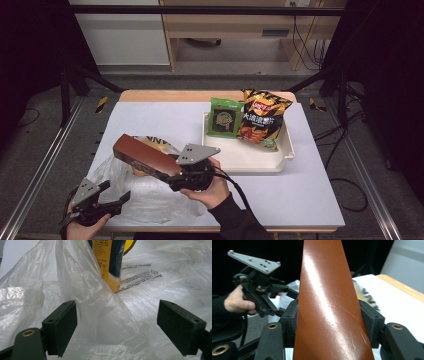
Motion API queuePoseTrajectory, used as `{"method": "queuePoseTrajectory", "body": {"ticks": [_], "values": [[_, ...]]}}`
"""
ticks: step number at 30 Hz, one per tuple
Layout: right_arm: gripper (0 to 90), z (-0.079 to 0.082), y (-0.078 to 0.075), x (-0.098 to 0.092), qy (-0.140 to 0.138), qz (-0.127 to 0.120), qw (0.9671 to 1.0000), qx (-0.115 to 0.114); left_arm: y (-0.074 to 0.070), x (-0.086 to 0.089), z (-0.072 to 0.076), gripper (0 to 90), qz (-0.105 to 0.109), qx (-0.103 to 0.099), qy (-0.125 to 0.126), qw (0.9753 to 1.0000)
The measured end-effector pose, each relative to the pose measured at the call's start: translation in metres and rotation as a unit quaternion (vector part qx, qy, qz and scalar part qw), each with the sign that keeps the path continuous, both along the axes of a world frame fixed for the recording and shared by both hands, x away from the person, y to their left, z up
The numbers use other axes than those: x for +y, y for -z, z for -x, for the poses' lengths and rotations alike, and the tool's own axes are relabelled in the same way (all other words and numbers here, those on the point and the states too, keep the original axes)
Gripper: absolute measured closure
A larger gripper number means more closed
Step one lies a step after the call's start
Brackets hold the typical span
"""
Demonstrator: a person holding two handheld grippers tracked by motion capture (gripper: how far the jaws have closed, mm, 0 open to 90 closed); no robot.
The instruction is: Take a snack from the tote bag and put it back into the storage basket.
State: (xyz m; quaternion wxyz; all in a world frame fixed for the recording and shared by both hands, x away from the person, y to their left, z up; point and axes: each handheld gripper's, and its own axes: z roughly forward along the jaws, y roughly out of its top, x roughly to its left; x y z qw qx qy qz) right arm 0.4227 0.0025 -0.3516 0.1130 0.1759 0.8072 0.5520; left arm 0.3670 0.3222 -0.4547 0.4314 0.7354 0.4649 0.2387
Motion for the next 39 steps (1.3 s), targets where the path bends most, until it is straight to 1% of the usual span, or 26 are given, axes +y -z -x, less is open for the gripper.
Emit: {"method": "queuePoseTrajectory", "body": {"ticks": [3,6,8,10,13,22,25,29,34,39], "values": [[43.7,-0.002,-0.006,-0.014,0.014,0.002,0.9999,-0.005,-0.001,0.0,0.0,16.2,0.004,-0.002,-0.002,1.0],[43.7,-0.004,-0.013,-0.032,0.029,-0.004,0.9996,-0.007,-0.002,0.0,0.001,16.3,0.004,-0.004,-0.002,1.0],[43.7,-0.006,-0.016,-0.043,0.041,-0.003,0.9991,-0.011,-0.003,-0.001,0.001,16.3,0.005,-0.006,-0.002,1.0],[43.6,-0.008,-0.018,-0.055,0.054,0.002,0.9984,-0.016,-0.004,-0.001,0.0,16.2,0.004,-0.007,-0.001,1.0],[43.6,-0.011,-0.017,-0.072,0.073,0.008,0.9972,-0.016,-0.005,-0.002,0.0,16.3,0.005,-0.01,-0.001,0.9999],[43.6,-0.018,0.002,-0.115,0.116,0.024,0.993,0.0,-0.012,-0.005,0.001,16.0,0.011,-0.018,0.002,0.9998],[43.6,-0.019,0.008,-0.128,0.128,0.024,0.9915,0.006,-0.015,-0.006,0.001,15.9,0.015,-0.022,0.001,0.9997],[43.6,-0.02,0.012,-0.145,0.145,0.022,0.9891,0.008,-0.019,-0.007,0.0,15.9,0.017,-0.025,0.001,0.9995],[43.6,-0.023,0.021,-0.163,0.167,0.026,0.9856,0.016,-0.021,-0.008,-0.001,15.8,0.016,-0.026,0.002,0.9995],[43.6,-0.03,0.038,-0.177,0.189,0.038,0.9806,0.034,-0.024,-0.009,-0.002,15.6,0.016,-0.028,0.002,0.9995]]}}
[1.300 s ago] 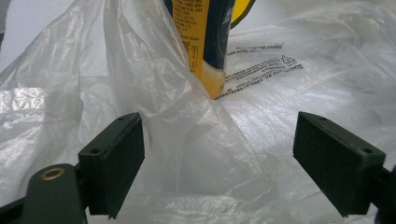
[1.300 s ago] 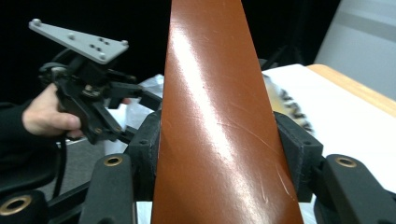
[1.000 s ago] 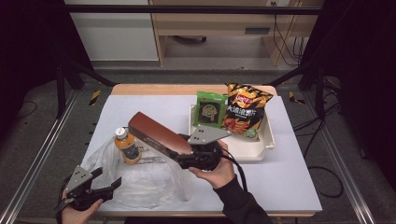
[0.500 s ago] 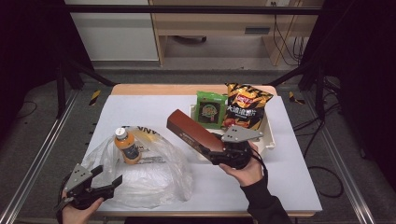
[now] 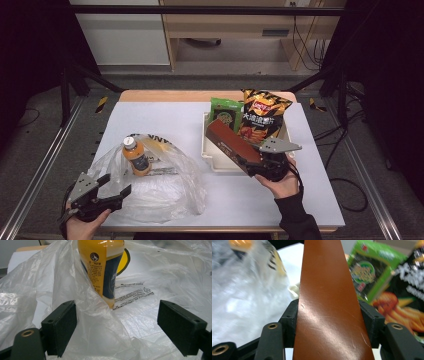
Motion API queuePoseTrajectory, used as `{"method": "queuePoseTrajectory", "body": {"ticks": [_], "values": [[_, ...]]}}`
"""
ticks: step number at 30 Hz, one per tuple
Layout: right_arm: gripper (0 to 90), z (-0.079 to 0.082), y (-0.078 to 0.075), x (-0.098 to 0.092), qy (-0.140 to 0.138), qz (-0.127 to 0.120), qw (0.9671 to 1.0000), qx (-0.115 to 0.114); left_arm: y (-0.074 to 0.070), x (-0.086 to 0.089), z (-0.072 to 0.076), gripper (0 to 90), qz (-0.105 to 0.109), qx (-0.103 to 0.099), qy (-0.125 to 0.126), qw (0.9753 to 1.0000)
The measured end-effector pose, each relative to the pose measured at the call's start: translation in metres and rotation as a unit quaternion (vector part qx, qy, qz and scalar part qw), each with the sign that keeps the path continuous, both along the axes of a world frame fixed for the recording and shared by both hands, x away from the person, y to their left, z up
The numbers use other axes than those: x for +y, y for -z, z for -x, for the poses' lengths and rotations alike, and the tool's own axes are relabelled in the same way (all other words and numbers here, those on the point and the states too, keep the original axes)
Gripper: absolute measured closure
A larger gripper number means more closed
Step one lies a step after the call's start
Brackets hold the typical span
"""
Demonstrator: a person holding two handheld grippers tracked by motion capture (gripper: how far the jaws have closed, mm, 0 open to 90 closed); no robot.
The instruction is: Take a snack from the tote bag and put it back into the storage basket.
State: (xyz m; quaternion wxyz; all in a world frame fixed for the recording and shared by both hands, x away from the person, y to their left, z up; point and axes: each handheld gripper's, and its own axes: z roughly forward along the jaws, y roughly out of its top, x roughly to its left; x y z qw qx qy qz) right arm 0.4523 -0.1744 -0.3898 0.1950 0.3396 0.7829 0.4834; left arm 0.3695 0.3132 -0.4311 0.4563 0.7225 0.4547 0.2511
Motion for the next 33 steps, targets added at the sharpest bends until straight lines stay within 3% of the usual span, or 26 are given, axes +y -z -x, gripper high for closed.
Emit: {"method": "queuePoseTrajectory", "body": {"ticks": [7,11,19,27,33], "values": [[43.6,-0.013,0.021,-0.009,0.022,0.024,0.9991,0.028,-0.007,-0.001,-0.001,15.3,0.002,-0.008,0.0,1.0],[43.6,-0.02,0.028,-0.003,0.018,0.047,0.9981,0.036,-0.01,-0.002,-0.001,15.3,0.004,-0.009,0.001,0.9999],[43.6,-0.032,0.04,0.011,0.015,0.069,0.9962,0.052,-0.016,-0.005,0.001,15.3,0.003,-0.018,0.007,0.9998],[43.5,-0.043,0.049,0.012,0.025,0.076,0.9941,0.073,-0.025,-0.01,-0.009,15.3,-0.003,-0.023,0.007,0.9997],[43.2,-0.048,0.052,0.011,0.028,0.078,0.9942,0.069,-0.027,-0.012,-0.016,15.2,0.001,-0.021,0.003,0.9998]]}}
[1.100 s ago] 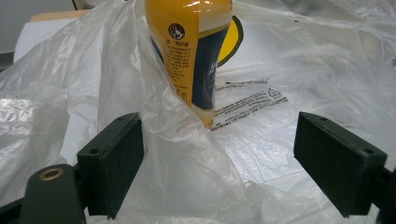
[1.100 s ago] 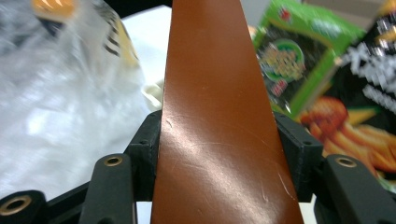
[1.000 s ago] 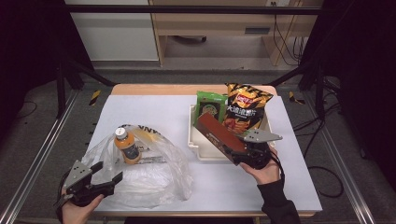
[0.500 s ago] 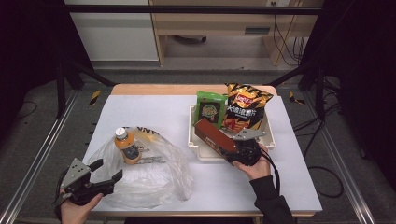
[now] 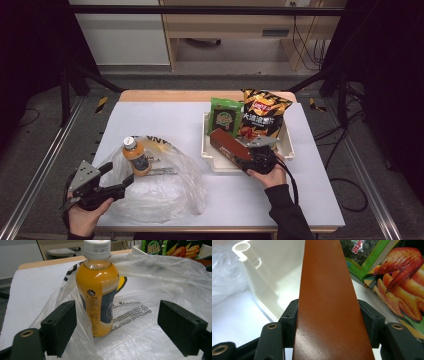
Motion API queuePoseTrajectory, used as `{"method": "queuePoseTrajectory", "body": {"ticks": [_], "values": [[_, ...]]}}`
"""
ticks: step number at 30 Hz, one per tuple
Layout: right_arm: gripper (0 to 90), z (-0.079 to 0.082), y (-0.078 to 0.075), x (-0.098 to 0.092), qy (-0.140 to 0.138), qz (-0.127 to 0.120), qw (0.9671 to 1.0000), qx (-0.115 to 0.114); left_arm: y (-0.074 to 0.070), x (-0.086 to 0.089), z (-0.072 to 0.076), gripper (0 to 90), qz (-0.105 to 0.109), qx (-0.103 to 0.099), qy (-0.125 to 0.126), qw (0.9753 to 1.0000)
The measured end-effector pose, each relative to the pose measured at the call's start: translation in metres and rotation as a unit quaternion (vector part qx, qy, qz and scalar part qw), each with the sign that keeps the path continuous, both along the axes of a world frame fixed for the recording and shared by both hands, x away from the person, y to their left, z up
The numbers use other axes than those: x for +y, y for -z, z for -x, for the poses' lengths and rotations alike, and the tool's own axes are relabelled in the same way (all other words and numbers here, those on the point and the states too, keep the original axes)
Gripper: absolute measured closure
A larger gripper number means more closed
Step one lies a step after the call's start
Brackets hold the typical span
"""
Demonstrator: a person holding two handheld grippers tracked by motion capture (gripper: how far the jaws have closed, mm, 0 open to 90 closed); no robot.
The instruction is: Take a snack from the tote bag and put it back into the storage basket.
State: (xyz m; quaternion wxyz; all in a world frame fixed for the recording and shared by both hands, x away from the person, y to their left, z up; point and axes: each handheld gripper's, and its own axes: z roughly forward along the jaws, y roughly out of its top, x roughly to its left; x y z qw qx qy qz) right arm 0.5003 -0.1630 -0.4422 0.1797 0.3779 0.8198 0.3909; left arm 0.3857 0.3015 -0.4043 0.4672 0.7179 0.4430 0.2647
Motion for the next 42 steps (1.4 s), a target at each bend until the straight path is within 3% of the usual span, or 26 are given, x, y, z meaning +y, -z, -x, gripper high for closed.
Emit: {"method": "queuePoseTrajectory", "body": {"ticks": [9,11,15,18,22,24,26,32,36,42], "values": [[40.8,-0.001,0.002,0.001,0.009,-0.011,0.9998,-0.011,0.014,0.002,0.001,15.3,-0.001,0.016,-0.003,0.9999],[34.5,0.001,0.0,0.001,0.018,-0.025,0.9993,-0.022,0.017,0.002,0.002,15.2,-0.002,0.019,-0.004,0.9998],[32.9,0.011,-0.012,-0.002,0.022,-0.048,0.9974,-0.048,0.02,0.003,0.006,15.3,-0.002,0.021,-0.003,0.9998],[40.2,0.023,-0.019,-0.005,0.022,-0.065,0.9954,-0.067,0.021,0.004,0.008,15.4,0.001,0.019,-0.003,0.9998],[55.3,0.037,-0.026,-0.007,0.017,-0.08,0.9941,-0.072,0.023,0.004,0.01,15.4,-0.002,0.021,-0.003,0.9998],[67.0,0.044,-0.028,-0.008,0.004,-0.089,0.994,-0.064,0.024,0.004,0.01,15.4,-0.004,0.023,-0.003,0.9997],[73.7,0.048,-0.027,-0.007,-0.003,-0.082,0.995,-0.056,0.026,0.004,0.009,15.4,-0.003,0.025,-0.003,0.9997],[86.7,0.058,-0.021,-0.003,-0.013,-0.074,0.9968,-0.026,0.028,0.007,0.009,15.6,0.0,0.027,-0.005,0.9996],[88.2,0.058,-0.014,-0.003,-0.01,-0.066,0.9978,-0.006,0.029,0.007,0.008,15.7,-0.001,0.029,-0.006,0.9996],[87.7,0.052,-0.005,-0.01,0.024,-0.061,0.9978,0.006,0.031,0.007,0.007,15.7,-0.002,0.032,-0.006,0.9995]]}}
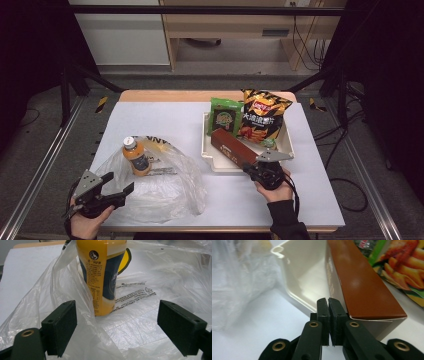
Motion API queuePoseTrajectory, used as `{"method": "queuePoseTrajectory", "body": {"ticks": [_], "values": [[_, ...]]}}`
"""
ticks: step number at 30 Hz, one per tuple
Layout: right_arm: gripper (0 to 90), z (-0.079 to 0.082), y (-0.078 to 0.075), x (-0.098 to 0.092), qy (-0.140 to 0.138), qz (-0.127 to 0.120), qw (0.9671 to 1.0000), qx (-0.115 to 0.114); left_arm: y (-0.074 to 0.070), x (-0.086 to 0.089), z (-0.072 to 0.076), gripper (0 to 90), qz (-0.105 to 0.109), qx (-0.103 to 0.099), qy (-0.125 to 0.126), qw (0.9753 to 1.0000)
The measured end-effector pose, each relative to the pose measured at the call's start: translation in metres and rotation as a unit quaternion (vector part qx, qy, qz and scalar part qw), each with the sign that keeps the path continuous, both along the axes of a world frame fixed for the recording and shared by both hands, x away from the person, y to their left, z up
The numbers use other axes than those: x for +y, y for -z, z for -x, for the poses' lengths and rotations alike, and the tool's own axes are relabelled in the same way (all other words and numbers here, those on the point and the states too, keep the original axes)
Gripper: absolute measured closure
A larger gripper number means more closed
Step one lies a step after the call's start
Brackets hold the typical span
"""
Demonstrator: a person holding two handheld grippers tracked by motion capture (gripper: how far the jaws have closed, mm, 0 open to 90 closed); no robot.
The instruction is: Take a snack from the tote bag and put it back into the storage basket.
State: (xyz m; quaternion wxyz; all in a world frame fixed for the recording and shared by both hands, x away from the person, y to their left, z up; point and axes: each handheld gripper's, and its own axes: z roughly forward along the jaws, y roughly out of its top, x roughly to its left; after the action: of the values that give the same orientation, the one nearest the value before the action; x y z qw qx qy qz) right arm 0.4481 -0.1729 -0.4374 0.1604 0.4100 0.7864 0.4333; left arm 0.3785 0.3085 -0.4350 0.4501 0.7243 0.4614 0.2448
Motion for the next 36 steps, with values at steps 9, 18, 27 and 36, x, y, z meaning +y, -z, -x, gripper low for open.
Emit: {"method": "queuePoseTrajectory", "body": {"ticks": [9,18,27,36], "values": [[86.0,-0.01,0.01,-0.016,0.047,0.011,0.9988,0.007,0.002,-0.001,-0.001,15.7,-0.002,0.003,0.002,1.0],[85.3,-0.018,0.016,-0.03,0.092,0.017,0.9956,0.007,0.002,-0.001,-0.001,15.7,-0.003,0.004,0.003,1.0],[84.4,-0.023,0.02,-0.036,0.121,0.024,0.9924,0.008,0.003,-0.002,-0.001,15.7,-0.006,0.005,0.003,1.0],[82.2,-0.027,0.023,-0.038,0.133,0.036,0.9905,0.001,0.003,-0.002,-0.001,15.7,-0.006,0.004,0.004,1.0]]}}
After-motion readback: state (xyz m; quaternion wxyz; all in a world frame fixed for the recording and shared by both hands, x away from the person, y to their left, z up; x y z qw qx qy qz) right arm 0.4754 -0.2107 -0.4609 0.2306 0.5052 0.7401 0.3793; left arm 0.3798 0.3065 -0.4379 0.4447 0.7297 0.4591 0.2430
